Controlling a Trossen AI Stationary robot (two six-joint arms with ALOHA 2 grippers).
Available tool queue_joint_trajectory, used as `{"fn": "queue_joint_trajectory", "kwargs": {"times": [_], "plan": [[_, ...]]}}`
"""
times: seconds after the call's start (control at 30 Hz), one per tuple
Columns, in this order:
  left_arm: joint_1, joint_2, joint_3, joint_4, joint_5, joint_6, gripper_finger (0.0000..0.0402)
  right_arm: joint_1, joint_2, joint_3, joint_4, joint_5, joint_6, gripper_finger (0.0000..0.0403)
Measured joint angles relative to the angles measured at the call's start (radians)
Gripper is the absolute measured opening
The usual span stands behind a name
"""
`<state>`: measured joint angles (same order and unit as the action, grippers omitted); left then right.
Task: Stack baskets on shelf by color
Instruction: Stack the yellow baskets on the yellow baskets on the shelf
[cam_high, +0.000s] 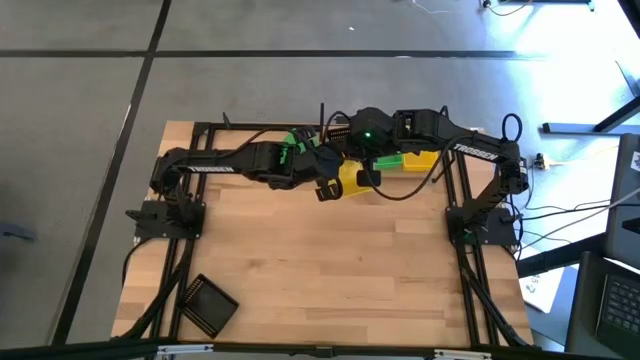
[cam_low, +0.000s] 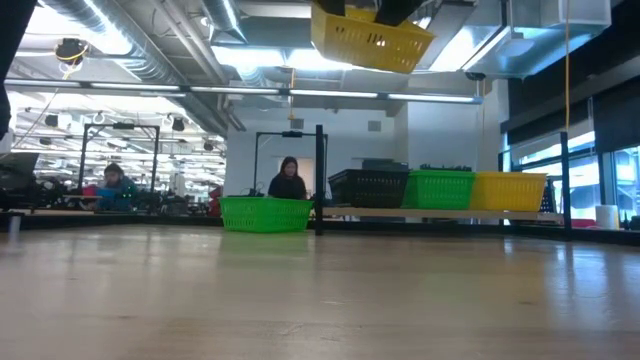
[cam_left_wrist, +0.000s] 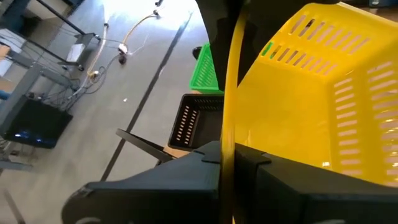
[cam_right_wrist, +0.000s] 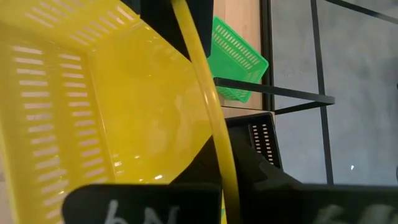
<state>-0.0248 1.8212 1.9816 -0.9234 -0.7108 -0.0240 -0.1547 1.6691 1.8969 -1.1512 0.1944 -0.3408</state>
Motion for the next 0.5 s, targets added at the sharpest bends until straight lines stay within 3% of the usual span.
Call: {"fn": "queue_joint_trajectory", "kwargs": {"times": [0.5], "plan": [[0.005, 0.003, 0.0, 0.001, 0.022, 0.007, 0.0015, 0.0, -0.001, 0.0, 0.001, 0.0, 0.001, 0.0002]]}}
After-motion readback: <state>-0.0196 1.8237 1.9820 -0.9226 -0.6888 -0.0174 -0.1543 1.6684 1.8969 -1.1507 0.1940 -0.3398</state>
